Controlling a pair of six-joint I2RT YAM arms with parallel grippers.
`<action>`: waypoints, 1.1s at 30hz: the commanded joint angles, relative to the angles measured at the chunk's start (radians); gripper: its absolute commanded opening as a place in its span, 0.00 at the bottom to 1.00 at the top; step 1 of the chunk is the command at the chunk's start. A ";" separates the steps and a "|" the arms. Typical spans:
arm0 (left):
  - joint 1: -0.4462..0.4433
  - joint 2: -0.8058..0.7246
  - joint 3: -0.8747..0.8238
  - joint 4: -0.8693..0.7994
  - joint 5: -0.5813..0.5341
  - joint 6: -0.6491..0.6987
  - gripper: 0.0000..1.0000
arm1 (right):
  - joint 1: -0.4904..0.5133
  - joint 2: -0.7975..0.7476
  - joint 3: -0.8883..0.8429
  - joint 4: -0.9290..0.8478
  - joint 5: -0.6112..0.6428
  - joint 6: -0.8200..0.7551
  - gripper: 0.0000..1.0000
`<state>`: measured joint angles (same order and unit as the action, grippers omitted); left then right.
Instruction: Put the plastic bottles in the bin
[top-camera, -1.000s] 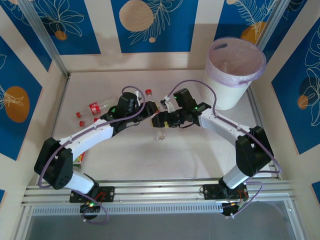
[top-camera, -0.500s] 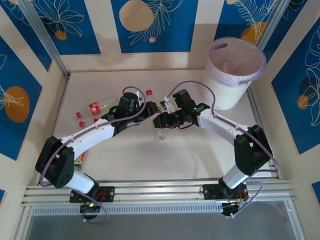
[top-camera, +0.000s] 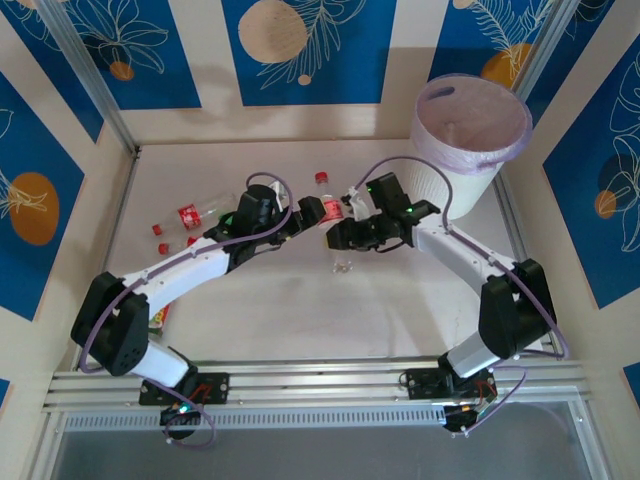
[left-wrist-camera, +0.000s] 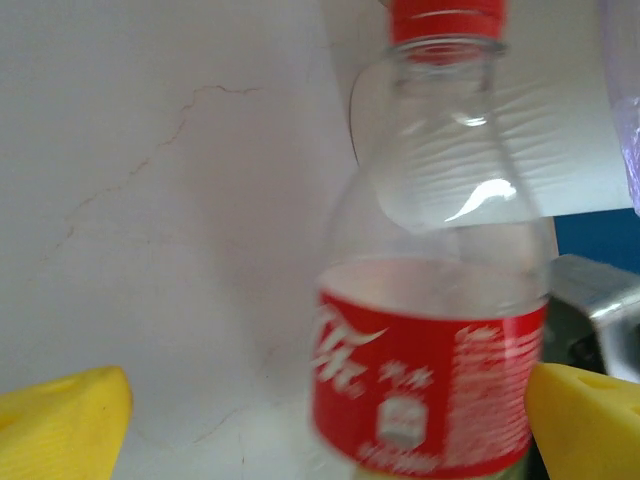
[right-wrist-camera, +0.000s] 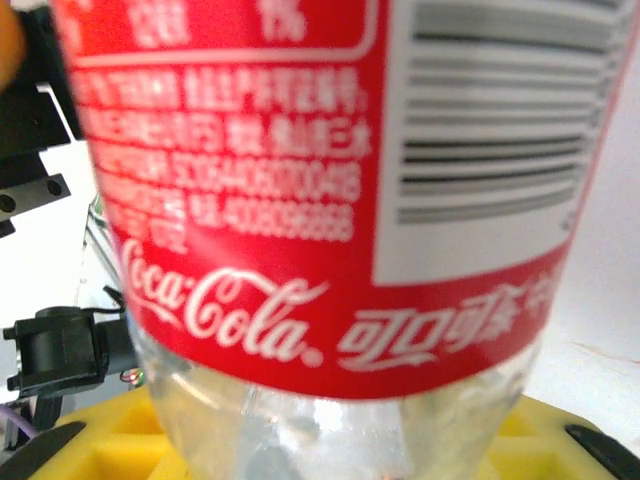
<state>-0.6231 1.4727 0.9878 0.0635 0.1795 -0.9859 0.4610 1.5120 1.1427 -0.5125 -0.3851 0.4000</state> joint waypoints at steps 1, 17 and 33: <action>-0.005 -0.050 -0.019 -0.028 -0.013 0.037 1.00 | -0.048 -0.044 0.061 -0.092 0.023 -0.054 0.35; 0.005 -0.368 -0.142 -0.478 -0.265 0.171 1.00 | -0.242 -0.026 0.481 -0.332 0.251 -0.261 0.14; 0.007 -0.449 -0.176 -0.623 -0.302 0.198 1.00 | -0.467 0.207 0.940 -0.350 0.476 -0.312 0.00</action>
<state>-0.6212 1.0512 0.8181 -0.5289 -0.1032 -0.8051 0.0296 1.6913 2.0235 -0.8543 0.0414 0.1043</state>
